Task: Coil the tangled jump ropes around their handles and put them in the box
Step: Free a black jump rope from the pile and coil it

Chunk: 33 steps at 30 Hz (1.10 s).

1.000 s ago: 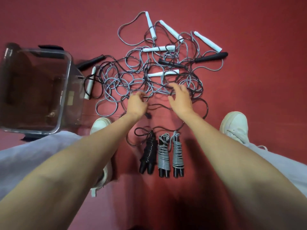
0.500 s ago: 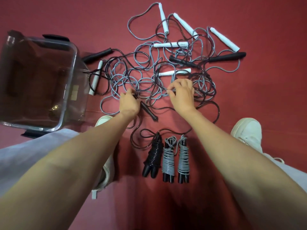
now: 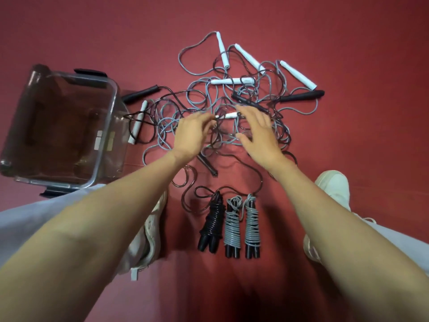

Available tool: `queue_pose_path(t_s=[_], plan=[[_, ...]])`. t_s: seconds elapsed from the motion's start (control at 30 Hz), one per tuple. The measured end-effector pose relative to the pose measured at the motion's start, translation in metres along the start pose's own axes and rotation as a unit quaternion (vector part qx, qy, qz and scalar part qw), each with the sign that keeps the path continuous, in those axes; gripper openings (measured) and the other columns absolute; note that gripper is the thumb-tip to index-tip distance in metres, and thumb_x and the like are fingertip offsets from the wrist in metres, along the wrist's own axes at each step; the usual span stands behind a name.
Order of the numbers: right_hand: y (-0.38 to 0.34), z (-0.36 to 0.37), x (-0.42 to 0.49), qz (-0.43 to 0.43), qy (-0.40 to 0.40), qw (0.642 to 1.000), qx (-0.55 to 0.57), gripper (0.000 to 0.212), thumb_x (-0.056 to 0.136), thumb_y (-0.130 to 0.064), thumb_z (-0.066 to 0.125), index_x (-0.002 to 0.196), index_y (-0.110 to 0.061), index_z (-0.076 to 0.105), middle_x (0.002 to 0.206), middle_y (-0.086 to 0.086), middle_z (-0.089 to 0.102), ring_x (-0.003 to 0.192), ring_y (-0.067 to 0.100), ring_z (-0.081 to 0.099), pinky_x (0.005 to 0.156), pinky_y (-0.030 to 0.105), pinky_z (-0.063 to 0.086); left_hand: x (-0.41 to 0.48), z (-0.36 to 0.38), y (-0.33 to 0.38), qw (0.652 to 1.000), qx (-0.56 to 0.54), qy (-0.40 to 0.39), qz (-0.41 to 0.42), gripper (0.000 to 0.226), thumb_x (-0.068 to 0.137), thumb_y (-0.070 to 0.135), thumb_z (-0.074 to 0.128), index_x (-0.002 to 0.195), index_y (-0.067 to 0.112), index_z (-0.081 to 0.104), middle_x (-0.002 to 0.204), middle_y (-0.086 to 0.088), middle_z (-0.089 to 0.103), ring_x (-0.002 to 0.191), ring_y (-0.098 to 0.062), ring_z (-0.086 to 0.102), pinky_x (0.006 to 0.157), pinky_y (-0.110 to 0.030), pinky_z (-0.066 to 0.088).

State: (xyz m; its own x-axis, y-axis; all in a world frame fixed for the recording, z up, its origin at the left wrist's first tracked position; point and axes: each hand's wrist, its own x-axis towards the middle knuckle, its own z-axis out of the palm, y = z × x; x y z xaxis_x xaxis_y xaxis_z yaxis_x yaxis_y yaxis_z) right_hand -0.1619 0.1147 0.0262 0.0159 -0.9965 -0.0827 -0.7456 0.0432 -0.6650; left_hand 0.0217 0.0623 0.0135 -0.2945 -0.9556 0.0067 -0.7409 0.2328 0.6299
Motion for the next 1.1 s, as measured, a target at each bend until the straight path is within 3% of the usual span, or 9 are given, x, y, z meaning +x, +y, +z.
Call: queue_pose_path(t_s=[0.2, 0.4, 0.57, 0.67, 0.77, 0.83, 0.9, 1.03, 1.1], plan=[[-0.048, -0.033, 0.007, -0.015, 0.018, 0.997, 0.067, 0.012, 0.092, -0.012, 0.060, 0.099, -0.008, 0.068, 0.096, -0.002, 0.057, 0.094, 0.021, 0.057, 0.091, 0.038, 0.045, -0.009, -0.048, 0.034, 0.996, -0.083, -0.002, 0.044, 0.022, 0.096, 0.022, 0.056, 0.105, 0.008, 0.071, 0.088, -0.003, 0.063, 0.087, -0.019, 0.055, 0.078, -0.025, 0.037], [-0.060, -0.045, -0.025, 0.010, -0.040, 0.992, 0.121, 0.058, 0.088, -0.012, 0.064, 0.139, -0.033, 0.045, 0.123, -0.005, 0.044, 0.099, 0.011, 0.049, 0.090, 0.020, 0.042, -0.042, -0.076, 0.067, 0.966, -0.249, -0.059, -0.025, 0.012, 0.095, 0.018, 0.059, 0.101, 0.018, 0.070, 0.063, 0.021, 0.057, 0.056, 0.006, 0.046, 0.063, -0.013, 0.038], [-0.075, -0.061, -0.038, 0.047, 0.032, 0.976, 0.212, 0.022, 0.093, 0.001, 0.049, 0.096, -0.012, 0.067, 0.087, 0.008, 0.066, 0.076, 0.018, 0.061, 0.075, 0.030, 0.048, -0.064, -0.084, 0.083, 0.952, -0.284, -0.109, -0.011, 0.006, 0.093, 0.024, 0.063, 0.090, 0.027, 0.067, 0.070, 0.009, 0.055, 0.065, -0.006, 0.045, 0.063, -0.020, 0.036], [-0.080, -0.098, -0.039, 0.099, 0.125, 0.944, 0.289, 0.023, 0.094, 0.003, 0.046, 0.091, -0.012, 0.064, 0.071, 0.003, 0.063, 0.050, 0.001, 0.056, 0.059, 0.023, 0.049, -0.067, -0.094, 0.073, 0.974, -0.156, -0.160, -0.044, 0.017, 0.094, 0.021, 0.061, 0.078, 0.024, 0.059, 0.067, 0.007, 0.054, 0.058, 0.003, 0.048, 0.064, -0.018, 0.037], [-0.082, -0.142, -0.048, 0.122, 0.064, 0.985, 0.102, 0.025, 0.091, -0.004, 0.058, 0.115, -0.007, 0.064, 0.102, 0.012, 0.067, 0.071, -0.003, 0.064, 0.073, 0.020, 0.047, -0.074, -0.105, 0.067, 0.982, -0.139, -0.079, -0.103, 0.007, 0.094, 0.012, 0.059, 0.090, 0.017, 0.055, 0.071, 0.005, 0.063, 0.065, -0.005, 0.060, 0.069, -0.023, 0.043], [-0.084, -0.158, -0.059, 0.108, -0.086, 0.988, -0.067, 0.076, 0.080, -0.009, 0.075, 0.146, -0.015, 0.037, 0.141, 0.014, 0.045, 0.118, 0.017, 0.055, 0.100, 0.027, 0.038, -0.075, -0.117, 0.083, 0.978, -0.188, -0.023, -0.092, 0.011, 0.092, 0.009, 0.062, 0.089, 0.015, 0.053, 0.067, 0.005, 0.062, 0.052, 0.001, 0.057, 0.059, -0.018, 0.044], [-0.096, -0.162, -0.066, 0.068, -0.148, 0.984, -0.076, 0.098, 0.075, -0.015, 0.081, 0.152, -0.023, 0.021, 0.147, 0.009, 0.035, 0.112, 0.015, 0.052, 0.104, 0.033, 0.036, -0.072, -0.128, 0.114, 0.981, -0.183, -0.045, -0.037, 0.004, 0.091, 0.011, 0.063, 0.088, 0.011, 0.061, 0.065, 0.006, 0.061, 0.049, 0.005, 0.052, 0.055, -0.012, 0.041], [-0.126, -0.164, -0.069, 0.013, -0.098, 0.994, 0.039, 0.016, 0.092, -0.017, 0.062, 0.107, -0.019, 0.062, 0.088, -0.003, 0.063, 0.057, -0.004, 0.051, 0.070, 0.026, 0.047, -0.068, -0.144, 0.166, 0.979, -0.189, -0.042, 0.057, 0.008, 0.092, 0.016, 0.062, 0.086, 0.016, 0.067, 0.062, 0.009, 0.057, 0.052, 0.001, 0.044, 0.055, -0.016, 0.037], [-0.126, -0.176, -0.069, 0.018, -0.038, 0.994, 0.100, 0.022, 0.095, -0.011, 0.054, 0.077, -0.021, 0.063, 0.068, -0.001, 0.060, 0.053, 0.005, 0.054, 0.065, 0.028, 0.049, -0.069, -0.148, 0.168, 0.978, -0.196, -0.046, 0.060, 0.008, 0.093, 0.017, 0.061, 0.087, 0.014, 0.066, 0.062, 0.009, 0.056, 0.052, -0.001, 0.043, 0.054, -0.017, 0.036]])
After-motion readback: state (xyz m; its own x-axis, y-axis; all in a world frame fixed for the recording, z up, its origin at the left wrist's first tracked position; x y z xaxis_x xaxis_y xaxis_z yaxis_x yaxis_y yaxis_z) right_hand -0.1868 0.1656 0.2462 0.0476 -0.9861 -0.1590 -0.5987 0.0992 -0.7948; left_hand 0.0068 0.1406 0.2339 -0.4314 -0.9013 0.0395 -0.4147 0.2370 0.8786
